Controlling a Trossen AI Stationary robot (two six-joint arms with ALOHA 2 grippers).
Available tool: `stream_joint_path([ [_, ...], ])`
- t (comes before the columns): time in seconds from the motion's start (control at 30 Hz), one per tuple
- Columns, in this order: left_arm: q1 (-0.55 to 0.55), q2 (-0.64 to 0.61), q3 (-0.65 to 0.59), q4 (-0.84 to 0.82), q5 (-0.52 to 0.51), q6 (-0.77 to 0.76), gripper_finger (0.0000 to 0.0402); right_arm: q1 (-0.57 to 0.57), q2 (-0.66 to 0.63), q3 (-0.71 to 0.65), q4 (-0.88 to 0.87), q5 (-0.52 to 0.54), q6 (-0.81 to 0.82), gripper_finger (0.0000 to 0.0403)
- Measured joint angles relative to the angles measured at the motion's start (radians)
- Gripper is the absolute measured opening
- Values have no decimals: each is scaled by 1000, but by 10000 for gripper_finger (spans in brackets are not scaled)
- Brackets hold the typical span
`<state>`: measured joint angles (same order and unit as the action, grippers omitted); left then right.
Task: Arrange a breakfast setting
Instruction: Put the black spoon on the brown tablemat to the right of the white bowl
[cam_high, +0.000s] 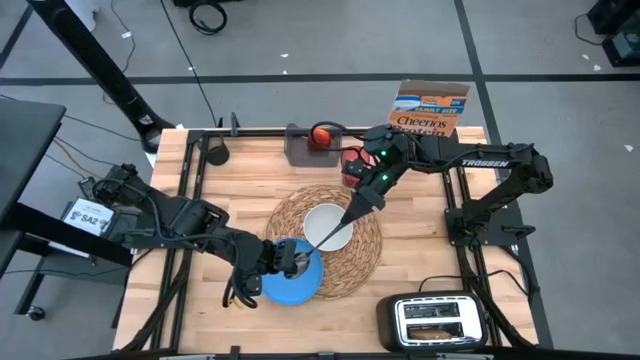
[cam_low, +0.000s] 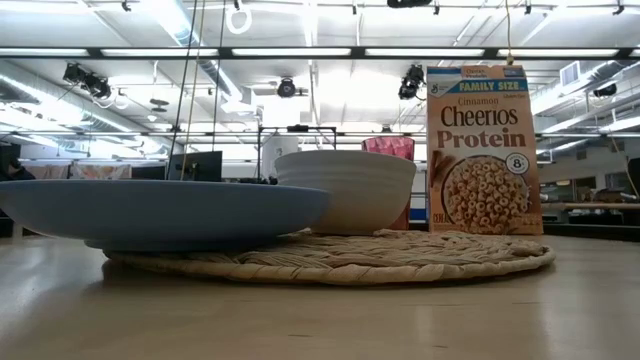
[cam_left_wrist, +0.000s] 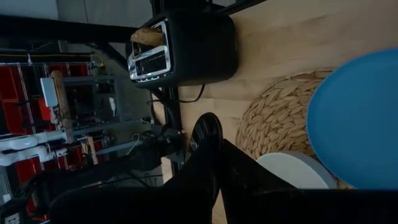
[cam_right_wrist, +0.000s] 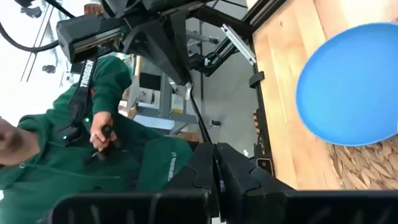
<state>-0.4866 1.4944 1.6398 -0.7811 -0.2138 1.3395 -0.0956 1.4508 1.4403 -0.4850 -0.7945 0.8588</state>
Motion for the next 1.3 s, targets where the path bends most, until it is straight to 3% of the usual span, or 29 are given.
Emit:
stream_joint_path([
  [0.17,0,0,0,3,-2,-24,18,0,0,0,4,0,4,12],
  [0.3,0,0,0,4,-13,-83,44,0,0,0,11,3,7,12],
  [0.6,2,-3,0,10,-16,-165,170,0,2,-1,21,10,9,12],
  [0.77,2,-54,0,-68,-15,-249,227,0,0,-2,19,27,5,10],
  [1.07,13,-206,2,-332,-96,-719,246,-29,-63,-4,-35,105,10,10],
  [1.3,115,-347,2,-452,-109,-1317,246,-20,-179,-3,-204,402,58,10],
])
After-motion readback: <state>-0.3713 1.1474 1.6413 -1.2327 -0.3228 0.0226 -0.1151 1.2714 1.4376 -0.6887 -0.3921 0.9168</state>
